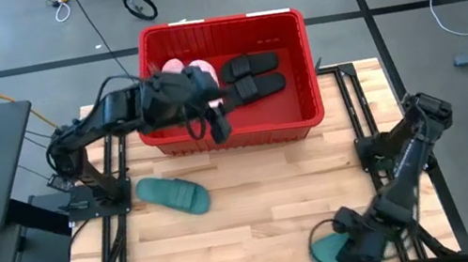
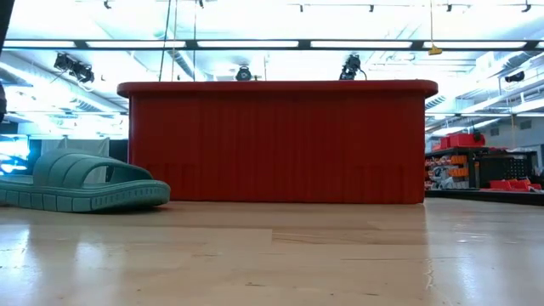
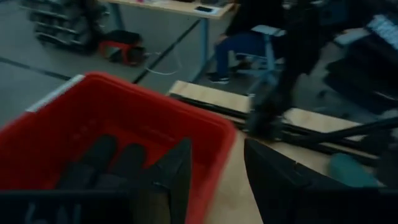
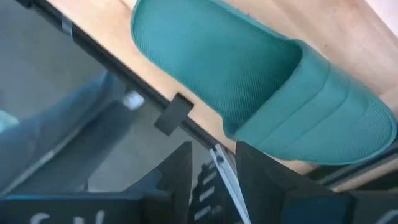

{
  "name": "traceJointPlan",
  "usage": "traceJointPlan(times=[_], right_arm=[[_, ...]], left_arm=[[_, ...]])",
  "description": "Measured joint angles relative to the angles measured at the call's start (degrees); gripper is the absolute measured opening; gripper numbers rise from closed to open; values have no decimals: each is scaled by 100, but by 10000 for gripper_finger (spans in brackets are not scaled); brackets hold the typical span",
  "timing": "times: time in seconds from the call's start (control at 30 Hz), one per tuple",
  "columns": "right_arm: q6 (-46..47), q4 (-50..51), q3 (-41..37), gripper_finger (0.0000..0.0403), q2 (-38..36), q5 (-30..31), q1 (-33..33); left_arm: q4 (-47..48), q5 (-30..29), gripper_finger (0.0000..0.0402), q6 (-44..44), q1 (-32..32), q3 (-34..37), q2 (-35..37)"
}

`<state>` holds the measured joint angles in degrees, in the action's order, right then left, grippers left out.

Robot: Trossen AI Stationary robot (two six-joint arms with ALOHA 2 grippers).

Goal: Pick and place slides into bin
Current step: Put the bottom green slide into the red bin

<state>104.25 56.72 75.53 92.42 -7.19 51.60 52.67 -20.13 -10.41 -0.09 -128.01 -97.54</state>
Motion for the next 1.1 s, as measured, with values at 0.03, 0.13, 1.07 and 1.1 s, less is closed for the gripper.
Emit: traceJointPlan(times=[0.03, 0.13, 1.07, 1.1], right_arm=[[167, 3, 0, 128, 0, 173, 126], [567, 19, -8, 128, 11, 587, 396], [53, -2799, -1978, 128, 24, 1296, -683], [-43, -2789, -1919, 128, 24, 1295, -717]], left_arm=[[1, 1, 152, -103, -100, 0, -1], [-3, -9, 154, -317, -371, 0, -1], [-5, -14, 133, -648, -1122, 0, -1], [-5, -14, 134, -648, -1124, 2, -1]])
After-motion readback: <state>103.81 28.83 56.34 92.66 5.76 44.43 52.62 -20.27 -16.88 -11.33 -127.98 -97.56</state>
